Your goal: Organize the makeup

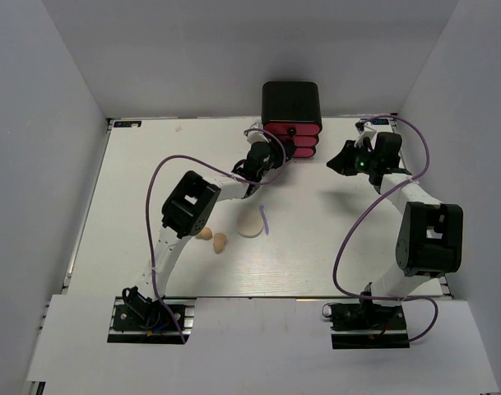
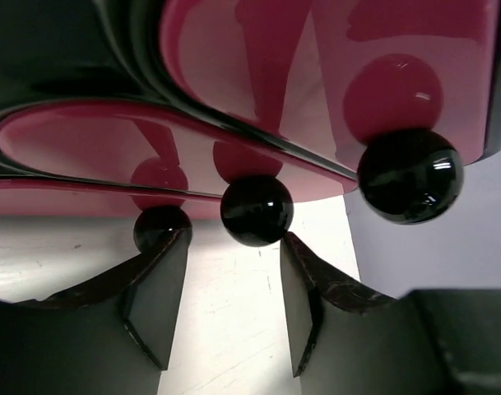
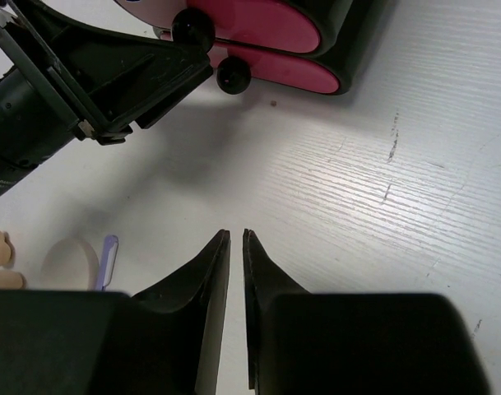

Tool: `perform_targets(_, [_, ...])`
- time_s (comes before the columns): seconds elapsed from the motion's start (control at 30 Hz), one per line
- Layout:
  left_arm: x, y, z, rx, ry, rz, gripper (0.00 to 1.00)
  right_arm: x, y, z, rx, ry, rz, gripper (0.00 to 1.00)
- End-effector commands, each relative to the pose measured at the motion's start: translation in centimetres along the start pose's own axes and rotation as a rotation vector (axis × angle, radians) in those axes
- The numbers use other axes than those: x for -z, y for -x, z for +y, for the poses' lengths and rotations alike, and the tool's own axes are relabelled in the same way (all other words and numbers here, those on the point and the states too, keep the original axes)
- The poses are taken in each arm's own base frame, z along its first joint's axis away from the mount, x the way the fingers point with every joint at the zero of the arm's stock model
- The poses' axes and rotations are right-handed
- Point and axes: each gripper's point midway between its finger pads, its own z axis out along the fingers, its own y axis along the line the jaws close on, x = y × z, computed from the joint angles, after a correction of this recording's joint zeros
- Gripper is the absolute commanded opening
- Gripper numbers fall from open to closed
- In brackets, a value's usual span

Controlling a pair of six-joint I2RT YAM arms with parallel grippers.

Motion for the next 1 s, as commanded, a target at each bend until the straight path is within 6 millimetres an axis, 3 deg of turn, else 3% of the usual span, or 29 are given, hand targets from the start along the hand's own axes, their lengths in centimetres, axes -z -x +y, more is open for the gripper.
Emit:
perform_targets(0.0, [-0.5,2.3,-1.4,0.0,0.002,-0.063,0.58,0.9,2.2,1.1,0.043,0.03,-0.065,0.18])
perform_targets(0.13, [-0.6,2.7,-1.2,0.006,0.012,-0.086,0.53,0.9,2.2,1.0,0.046,0.03,-0.065,0.18])
perform_targets(0.47, [0.1,4.9,-1.8,0.07,0.013,-0.187,0.54,1.1,2.1,1.1,0.052,0.03,-0.064,0.18])
perform_targets(0.7, [0.3,5.2,-1.4,0.123,0.025,-0.213,0.51,1.1,2.0,1.2,0.055,0.031,-0.063,0.18])
perform_targets(0.97, [0.0,4.8,-3.0,0.139,-0.022,-0.192,0.32,1.1,2.0,1.2,0.055,0.033,-0.063,0.18])
